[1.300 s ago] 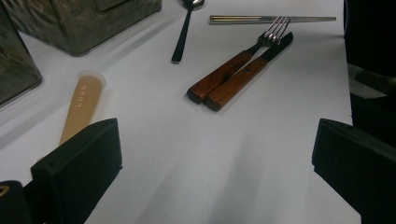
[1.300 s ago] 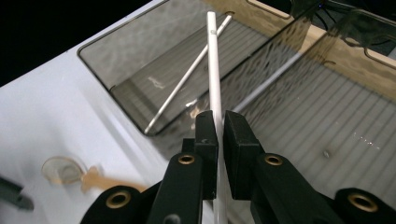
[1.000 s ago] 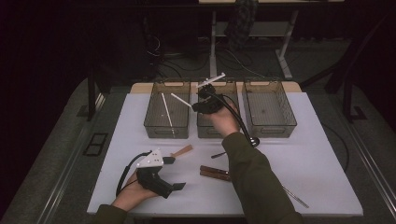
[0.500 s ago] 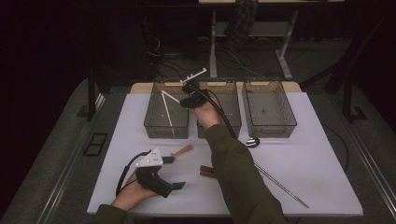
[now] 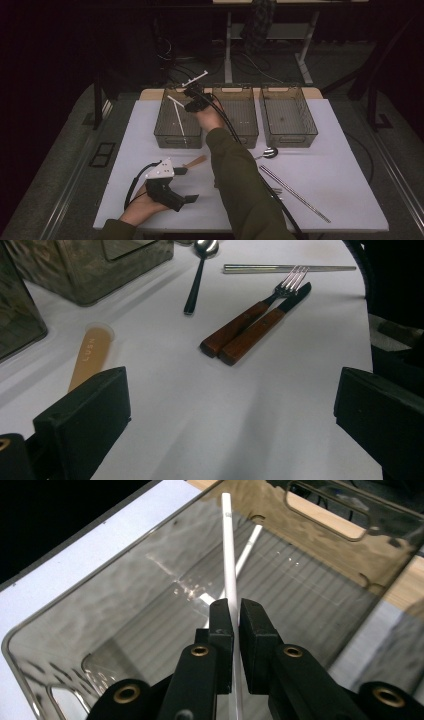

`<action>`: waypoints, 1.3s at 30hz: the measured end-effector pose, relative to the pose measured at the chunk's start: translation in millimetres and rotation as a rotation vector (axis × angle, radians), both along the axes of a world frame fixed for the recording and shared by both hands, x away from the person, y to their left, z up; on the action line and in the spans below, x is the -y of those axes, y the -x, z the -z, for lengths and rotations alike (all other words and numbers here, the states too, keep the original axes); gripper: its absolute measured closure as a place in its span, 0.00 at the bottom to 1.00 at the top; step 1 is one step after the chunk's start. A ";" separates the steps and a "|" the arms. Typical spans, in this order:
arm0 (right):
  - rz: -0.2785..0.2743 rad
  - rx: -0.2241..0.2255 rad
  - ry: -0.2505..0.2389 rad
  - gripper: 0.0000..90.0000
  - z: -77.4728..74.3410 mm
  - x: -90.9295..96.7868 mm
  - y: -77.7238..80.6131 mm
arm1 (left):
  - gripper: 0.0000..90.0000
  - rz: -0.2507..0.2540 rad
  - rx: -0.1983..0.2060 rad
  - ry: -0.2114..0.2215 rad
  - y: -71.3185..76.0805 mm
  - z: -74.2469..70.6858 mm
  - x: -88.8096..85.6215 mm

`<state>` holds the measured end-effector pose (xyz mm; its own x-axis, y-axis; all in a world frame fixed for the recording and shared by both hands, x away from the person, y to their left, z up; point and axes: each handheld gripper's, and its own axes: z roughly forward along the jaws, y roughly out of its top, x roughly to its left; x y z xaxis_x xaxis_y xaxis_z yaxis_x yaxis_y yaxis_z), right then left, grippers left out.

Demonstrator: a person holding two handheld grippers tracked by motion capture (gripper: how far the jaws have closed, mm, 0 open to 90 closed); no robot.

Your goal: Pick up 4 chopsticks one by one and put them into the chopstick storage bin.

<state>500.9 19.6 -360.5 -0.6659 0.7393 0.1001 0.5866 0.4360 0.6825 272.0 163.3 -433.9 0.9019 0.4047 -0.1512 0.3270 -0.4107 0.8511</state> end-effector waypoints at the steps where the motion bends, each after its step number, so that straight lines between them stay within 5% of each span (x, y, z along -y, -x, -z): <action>1: -0.004 -0.002 -0.002 0.93 0.9 -2.5 -0.5 | 0.00 0.001 0.001 0.001 0.2 0.0 0.1; 12: 0.015 -0.019 0.036 0.93 11.3 -15.6 -5.0 | 0.00 0.006 0.001 0.003 -0.5 -0.3 0.3; 17: -0.004 -0.016 -0.004 0.92 12.5 -17.3 -5.1 | 0.00 0.007 0.002 0.003 -0.7 -0.4 0.1; 21: -0.003 -0.003 -0.027 0.81 8.6 -16.4 -4.0 | 0.00 0.005 0.002 0.004 -0.8 -0.5 -0.2; 24: -0.019 -0.037 -0.033 0.74 7.4 -12.0 -4.8 | 0.00 0.004 0.000 0.004 -0.7 -0.4 -0.1; 32: -0.021 -0.030 -0.080 0.69 -0.6 3.5 0.3 | 0.00 0.004 -0.002 0.001 -1.2 0.1 0.4; 39: -0.080 -0.023 -0.112 0.66 -7.9 5.0 9.6 | 0.00 0.004 -0.001 -0.005 -1.9 0.4 0.2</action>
